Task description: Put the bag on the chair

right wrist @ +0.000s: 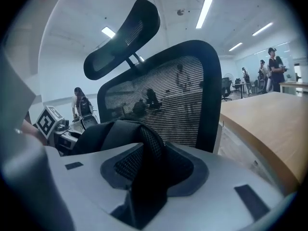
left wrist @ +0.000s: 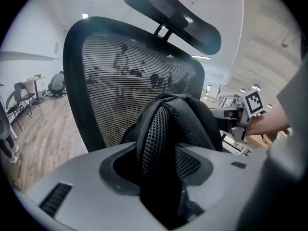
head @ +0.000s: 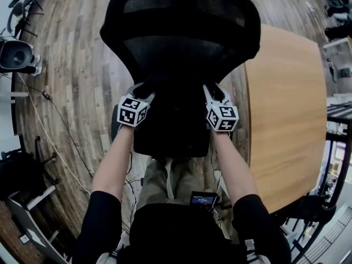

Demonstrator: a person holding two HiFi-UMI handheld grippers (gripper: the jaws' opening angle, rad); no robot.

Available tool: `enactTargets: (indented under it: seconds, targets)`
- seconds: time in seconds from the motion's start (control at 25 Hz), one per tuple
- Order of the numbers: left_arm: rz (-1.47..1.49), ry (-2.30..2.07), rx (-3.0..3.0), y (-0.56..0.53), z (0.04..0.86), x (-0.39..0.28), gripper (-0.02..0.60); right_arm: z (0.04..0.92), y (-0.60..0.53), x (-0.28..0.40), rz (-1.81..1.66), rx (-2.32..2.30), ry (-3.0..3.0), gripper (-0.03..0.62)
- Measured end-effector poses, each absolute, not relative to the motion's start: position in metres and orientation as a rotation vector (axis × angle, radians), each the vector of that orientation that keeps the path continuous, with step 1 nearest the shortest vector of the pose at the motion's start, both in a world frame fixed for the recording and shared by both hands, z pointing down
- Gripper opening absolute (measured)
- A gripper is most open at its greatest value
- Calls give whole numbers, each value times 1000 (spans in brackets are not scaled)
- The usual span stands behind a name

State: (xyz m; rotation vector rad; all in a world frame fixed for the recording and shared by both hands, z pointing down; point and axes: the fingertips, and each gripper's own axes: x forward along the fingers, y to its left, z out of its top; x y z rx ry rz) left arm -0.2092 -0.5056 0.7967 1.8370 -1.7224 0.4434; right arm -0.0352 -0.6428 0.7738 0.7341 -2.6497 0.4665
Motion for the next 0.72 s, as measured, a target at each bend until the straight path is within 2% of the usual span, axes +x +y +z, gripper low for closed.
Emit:
enactTargets:
  seconds: [0.2,0.32,0.44,0.64,0.72]
  targets:
    - [450,-1741,1831,-507,803,-213,201,781,-645,-38,473,724,-2641,155]
    - [499,-1745,1827,-499,800,-215,233,780,-644,-30,456,717,-2625,183]
    - [523,-1796,1811,-482,787,-229,226,769,-642,-19,439,732,-2624,184]
    - [444,-1921,1784,-438,745,-245,170,723,-616,8,412,800,-2699,141]
    - [375,-1985,1773,-417,719,-242,103,693,-595,18,435,818,-2758,113]
